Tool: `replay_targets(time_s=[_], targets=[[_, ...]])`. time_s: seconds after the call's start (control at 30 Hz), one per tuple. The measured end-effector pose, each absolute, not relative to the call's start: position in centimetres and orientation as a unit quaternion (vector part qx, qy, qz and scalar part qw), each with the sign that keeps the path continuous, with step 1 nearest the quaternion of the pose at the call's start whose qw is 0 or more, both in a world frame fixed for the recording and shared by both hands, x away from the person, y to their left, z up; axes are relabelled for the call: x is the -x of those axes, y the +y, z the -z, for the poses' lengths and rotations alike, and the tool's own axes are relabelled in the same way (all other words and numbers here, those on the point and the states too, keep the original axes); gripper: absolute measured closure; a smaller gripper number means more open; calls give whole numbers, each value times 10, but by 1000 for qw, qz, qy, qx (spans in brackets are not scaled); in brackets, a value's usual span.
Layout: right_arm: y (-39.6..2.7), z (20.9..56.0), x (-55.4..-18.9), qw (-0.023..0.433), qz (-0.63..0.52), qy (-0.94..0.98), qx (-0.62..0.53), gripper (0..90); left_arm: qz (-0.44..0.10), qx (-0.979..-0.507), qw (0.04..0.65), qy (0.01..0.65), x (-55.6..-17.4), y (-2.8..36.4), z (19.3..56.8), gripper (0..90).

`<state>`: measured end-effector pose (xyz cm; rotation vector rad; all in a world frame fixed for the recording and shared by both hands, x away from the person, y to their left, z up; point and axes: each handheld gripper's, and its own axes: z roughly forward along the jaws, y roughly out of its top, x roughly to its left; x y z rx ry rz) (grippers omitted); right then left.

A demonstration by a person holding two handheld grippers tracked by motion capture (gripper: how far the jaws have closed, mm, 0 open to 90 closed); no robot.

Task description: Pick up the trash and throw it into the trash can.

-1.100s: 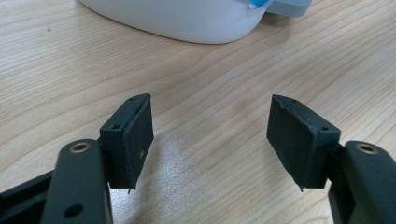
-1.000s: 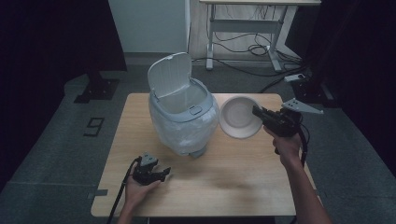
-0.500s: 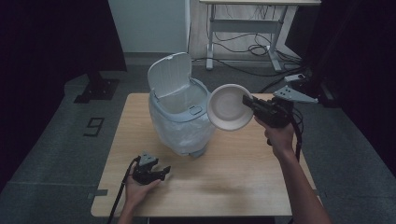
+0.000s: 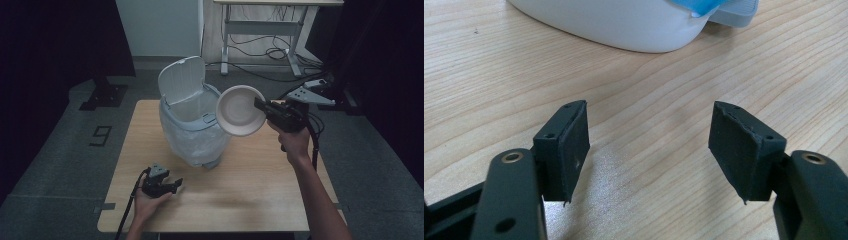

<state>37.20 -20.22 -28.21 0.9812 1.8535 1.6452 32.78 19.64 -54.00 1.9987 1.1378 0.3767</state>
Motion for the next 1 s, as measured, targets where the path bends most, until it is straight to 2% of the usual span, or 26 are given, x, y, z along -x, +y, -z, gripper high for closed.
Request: replay_targets(time_s=[1.0], targets=[[-170,263,-397,232,-608,675,-347,826,-137,-791,395,446,-329,196,542,327]])
